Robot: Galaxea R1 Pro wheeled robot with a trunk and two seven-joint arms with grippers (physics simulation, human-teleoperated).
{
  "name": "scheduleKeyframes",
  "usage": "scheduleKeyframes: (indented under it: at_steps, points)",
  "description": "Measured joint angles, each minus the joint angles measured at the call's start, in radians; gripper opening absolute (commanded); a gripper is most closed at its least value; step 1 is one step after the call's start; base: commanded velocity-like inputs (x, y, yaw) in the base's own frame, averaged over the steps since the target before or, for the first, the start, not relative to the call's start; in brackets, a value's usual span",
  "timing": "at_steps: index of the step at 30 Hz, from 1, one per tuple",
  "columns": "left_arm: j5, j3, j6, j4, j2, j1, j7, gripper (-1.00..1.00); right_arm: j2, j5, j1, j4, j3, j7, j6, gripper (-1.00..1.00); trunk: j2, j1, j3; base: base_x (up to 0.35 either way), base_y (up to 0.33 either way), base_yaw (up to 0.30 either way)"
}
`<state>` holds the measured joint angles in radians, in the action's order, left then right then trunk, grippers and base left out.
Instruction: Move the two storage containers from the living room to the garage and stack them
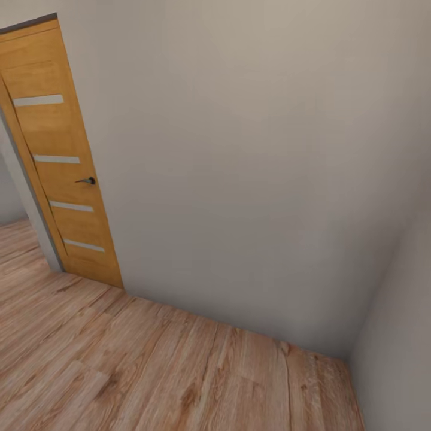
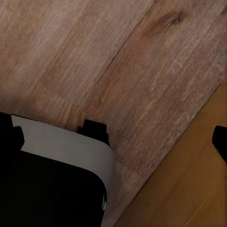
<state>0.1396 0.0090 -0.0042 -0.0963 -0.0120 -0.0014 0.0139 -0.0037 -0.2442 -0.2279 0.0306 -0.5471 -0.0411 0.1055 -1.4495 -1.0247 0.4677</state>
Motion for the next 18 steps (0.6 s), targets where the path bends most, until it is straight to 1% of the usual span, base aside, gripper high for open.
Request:
scheduleKeyframes:
  at_steps: [15, 18]
  points:
    - [0.0, 0.0, 0.0, 0.0, 0.0, 0.0, 0.0, 1.0, 0.0, -0.001, 0.0, 0.0, 0.0, -0.001, -0.003, 1.0, 0.0, 0.0, 0.0, 0.158, 0.0, 0.001]
    - [0.0, 0.0, 0.0, 0.0, 0.0, 0.0, 0.0, 1.0, 0.0, 0.0, -0.001, 0.0, 0.0, -0.001, 0.0, 1.0, 0.0, 0.0, 0.0, 0.157, 0.0, 0.135]
